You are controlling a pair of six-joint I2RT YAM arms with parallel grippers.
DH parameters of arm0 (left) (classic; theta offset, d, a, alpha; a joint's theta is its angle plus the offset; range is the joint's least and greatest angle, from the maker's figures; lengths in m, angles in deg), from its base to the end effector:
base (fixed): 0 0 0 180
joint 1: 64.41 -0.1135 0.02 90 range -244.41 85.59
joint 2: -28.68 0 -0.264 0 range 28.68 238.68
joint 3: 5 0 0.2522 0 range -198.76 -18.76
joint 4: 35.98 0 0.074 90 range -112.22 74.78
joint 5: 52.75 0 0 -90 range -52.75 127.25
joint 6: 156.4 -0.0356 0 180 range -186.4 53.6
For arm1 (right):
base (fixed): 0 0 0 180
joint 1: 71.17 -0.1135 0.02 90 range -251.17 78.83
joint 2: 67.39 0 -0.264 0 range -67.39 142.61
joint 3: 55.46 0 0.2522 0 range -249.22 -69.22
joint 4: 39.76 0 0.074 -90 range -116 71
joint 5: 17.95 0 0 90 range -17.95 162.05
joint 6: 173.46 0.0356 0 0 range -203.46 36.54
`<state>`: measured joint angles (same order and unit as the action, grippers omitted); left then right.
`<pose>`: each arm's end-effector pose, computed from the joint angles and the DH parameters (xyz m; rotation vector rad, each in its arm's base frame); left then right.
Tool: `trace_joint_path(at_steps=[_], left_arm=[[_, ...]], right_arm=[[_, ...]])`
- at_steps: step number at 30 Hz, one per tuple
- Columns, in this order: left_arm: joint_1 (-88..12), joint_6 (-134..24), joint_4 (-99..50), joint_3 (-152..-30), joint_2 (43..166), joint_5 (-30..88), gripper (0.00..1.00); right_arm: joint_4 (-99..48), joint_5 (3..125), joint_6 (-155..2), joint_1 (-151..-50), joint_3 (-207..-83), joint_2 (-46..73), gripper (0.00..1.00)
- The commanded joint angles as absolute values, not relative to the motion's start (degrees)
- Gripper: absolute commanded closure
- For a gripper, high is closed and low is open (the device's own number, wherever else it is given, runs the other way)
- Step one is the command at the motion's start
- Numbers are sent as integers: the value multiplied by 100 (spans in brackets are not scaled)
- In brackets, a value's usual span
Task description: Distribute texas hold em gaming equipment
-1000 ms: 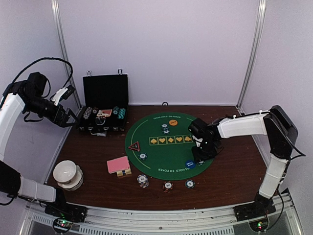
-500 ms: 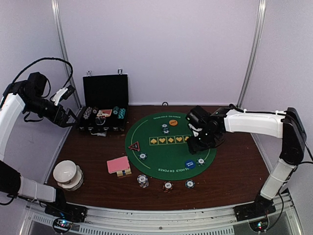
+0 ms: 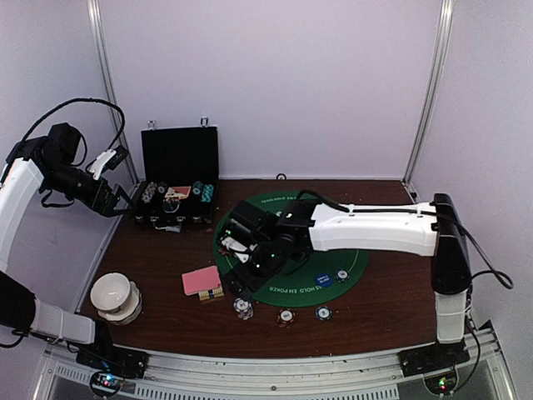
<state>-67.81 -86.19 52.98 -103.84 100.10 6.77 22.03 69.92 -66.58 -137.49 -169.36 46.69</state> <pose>0.2103 -0.0056 0.3879 0.5280 2.4529 -0.5405 0.1721 0.3956 0.2570 -1.1648 2.4996 0.4953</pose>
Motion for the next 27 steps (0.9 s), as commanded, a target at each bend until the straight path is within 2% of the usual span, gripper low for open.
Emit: trace_joint_path(at_steps=[1,8,27], left_arm=[[-6810,-8709,5331,-10445,9973,607,2],[-6810,-8723,5331,-10445,9937,569,3],[-6810,-8731,5334,-10441,9926,562,2]], right_arm=[[2555,6566,-7060,-13886,-17654,5376,5],[2604,6588,-7142,-13934,-18112,5964,4],[2621,6441,-7177,-13994,-17917,6288,19]])
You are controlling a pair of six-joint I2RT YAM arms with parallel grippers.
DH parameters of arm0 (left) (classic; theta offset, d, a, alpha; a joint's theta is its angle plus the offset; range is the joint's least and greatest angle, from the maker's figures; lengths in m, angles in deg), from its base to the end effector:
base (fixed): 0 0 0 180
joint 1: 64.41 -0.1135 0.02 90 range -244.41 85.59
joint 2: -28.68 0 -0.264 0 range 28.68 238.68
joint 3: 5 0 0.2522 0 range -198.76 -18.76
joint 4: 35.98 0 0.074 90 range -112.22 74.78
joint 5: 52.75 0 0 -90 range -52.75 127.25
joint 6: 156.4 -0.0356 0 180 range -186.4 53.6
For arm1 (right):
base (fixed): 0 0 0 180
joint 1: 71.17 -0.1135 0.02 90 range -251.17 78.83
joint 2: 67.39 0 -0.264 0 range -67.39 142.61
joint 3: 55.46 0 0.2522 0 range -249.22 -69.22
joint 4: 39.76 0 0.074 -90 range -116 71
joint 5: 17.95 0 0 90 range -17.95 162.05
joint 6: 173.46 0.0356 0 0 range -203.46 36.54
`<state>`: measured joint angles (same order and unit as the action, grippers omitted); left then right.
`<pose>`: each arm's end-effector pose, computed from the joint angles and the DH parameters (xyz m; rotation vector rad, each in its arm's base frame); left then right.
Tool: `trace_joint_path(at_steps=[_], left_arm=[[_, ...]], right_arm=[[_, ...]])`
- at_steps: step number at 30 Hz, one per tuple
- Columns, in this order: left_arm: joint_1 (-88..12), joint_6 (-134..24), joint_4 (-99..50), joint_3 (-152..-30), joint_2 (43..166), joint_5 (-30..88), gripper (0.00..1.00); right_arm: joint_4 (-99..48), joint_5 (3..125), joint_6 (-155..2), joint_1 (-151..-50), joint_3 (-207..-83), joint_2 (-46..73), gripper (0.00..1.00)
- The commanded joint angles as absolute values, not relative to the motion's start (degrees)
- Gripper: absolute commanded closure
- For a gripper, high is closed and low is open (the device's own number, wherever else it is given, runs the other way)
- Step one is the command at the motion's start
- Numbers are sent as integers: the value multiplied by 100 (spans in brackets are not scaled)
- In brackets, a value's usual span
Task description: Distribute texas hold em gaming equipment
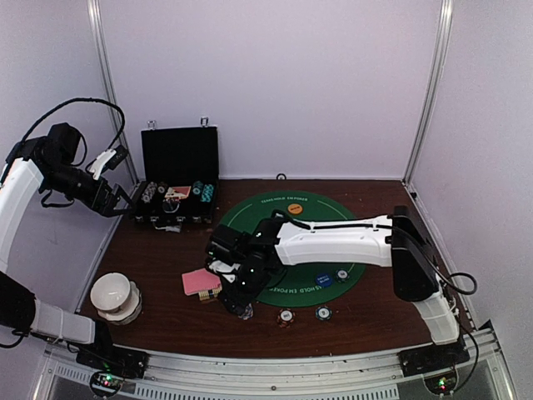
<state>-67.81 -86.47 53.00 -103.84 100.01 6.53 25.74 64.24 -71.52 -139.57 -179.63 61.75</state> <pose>0.2098 -0.0058 0.3882 0.5351 2.4479 -0.5430 0.1701 0.4429 0.1934 -1.4164 2.5656 0.4782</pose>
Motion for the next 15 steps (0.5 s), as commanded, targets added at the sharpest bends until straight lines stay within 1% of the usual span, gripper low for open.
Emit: trace_joint_path(at_steps=[1,10,15], left_arm=[[-6810,-8730,5329,-10445,9926,553,2],[-6810,-8744,5334,-10419,9897,606,2],[-6810,-8741,5331,-10418,9908,621,2]], right_arm=[[2620,6459,-7177,-13996,-17917,6313,20],[2463,6638,-7164,-13988,-17752,6315,27],[2418,6578,-7145,-13982,-17716,6313,34]])
